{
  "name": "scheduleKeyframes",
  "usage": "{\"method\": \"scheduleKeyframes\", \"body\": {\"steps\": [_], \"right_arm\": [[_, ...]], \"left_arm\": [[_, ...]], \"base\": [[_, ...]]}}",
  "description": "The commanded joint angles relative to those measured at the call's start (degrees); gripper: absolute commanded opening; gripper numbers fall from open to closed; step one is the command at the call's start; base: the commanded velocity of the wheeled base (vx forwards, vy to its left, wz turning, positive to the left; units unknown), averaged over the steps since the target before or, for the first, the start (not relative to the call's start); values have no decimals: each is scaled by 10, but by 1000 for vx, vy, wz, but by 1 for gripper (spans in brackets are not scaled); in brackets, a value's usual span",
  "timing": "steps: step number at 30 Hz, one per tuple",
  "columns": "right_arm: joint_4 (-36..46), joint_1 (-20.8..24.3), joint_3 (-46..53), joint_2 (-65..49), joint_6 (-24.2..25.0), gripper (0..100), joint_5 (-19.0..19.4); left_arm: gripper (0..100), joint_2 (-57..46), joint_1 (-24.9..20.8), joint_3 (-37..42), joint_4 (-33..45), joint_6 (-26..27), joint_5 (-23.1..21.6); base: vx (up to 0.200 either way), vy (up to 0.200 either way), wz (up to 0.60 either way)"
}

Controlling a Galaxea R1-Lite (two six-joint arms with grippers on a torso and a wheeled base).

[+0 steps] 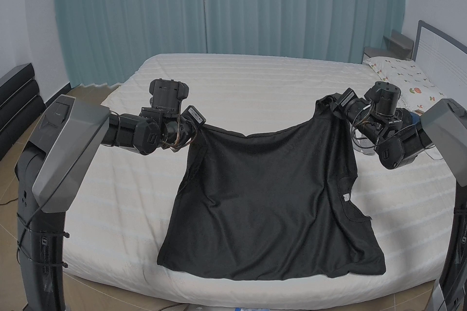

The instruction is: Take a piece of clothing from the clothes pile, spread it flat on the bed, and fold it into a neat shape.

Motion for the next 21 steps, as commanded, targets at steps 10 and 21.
{"method": "scheduleKeyframes", "body": {"steps": [10,21], "right_arm": [[1,1,-9,82,-2,0,-2],[10,4,-66,161,-14,100,-6]], "left_arm": [[0,63,1,-10,0,-1,0],[100,125,3,-86,26,-1,5]], "base": [[0,0,0],[0,0,0]]}}
